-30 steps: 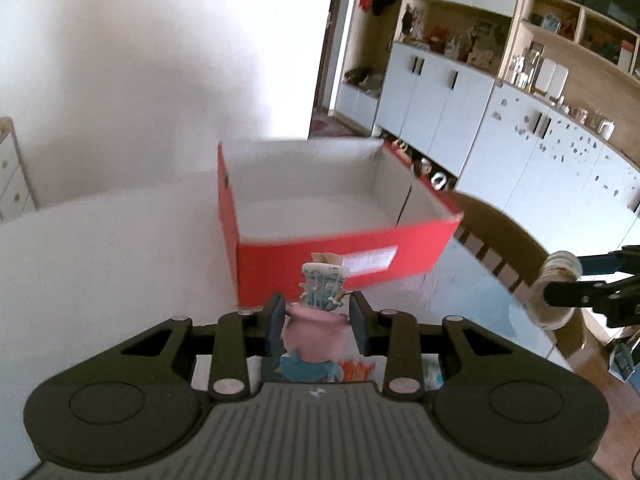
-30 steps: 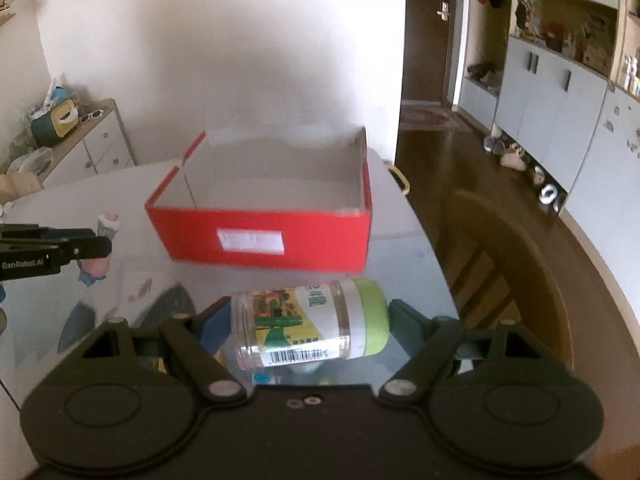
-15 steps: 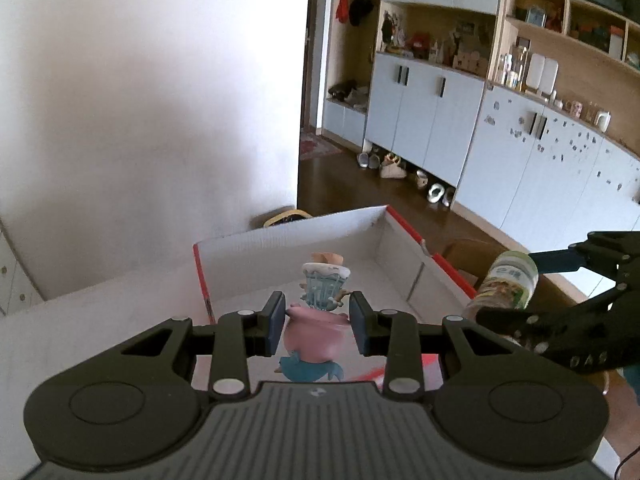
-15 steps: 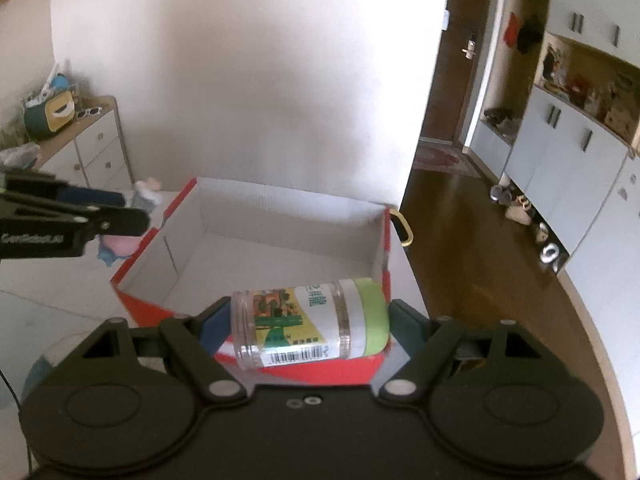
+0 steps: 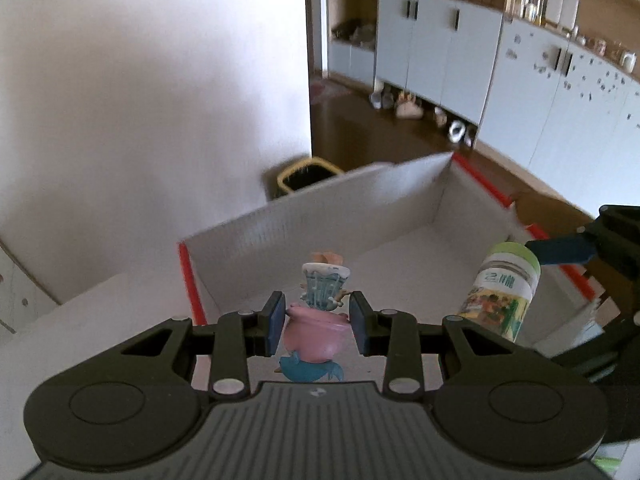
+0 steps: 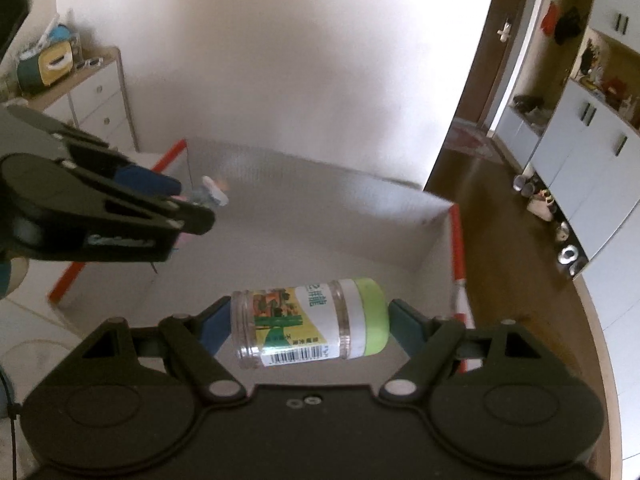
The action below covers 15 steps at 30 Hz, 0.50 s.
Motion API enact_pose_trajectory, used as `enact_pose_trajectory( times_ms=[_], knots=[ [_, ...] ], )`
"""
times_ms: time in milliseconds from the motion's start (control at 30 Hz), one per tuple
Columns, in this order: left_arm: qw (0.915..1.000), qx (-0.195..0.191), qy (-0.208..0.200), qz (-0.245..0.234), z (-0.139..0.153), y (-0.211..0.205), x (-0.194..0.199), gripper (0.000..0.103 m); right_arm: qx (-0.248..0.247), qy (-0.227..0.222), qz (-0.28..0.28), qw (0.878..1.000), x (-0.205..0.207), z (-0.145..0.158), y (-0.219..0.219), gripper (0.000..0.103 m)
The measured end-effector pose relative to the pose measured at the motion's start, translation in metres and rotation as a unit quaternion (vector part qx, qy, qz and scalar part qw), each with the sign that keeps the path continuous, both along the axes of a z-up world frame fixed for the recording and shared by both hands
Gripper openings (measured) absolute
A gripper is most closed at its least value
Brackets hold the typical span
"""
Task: Organize rigid objects
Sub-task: 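Lift the doll and jar and carry both toward the red box, then lower the doll and jar into the box and open both tools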
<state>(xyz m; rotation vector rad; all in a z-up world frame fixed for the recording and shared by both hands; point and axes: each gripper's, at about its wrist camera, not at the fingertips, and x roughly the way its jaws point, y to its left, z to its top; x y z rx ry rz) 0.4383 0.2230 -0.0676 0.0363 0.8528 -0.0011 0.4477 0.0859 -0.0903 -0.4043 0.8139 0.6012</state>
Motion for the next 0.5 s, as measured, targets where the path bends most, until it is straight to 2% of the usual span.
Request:
enact_pose_trajectory(
  times_ms=[333, 500],
  knots=[
    [0.9967, 0.003, 0.081, -0.004, -0.045, -0.001, 0.048, 0.034, -0.04, 0.062, -0.022, 0.997, 0.025, -0.041, 0.019, 0.082],
    [0.9936, 0.012, 0.11, -0.019, -0.058, -0.008, 0.06, 0.034, -0.061, 0.075, -0.034, 0.995, 0.03, -0.051, 0.023, 0.082]
  ],
)
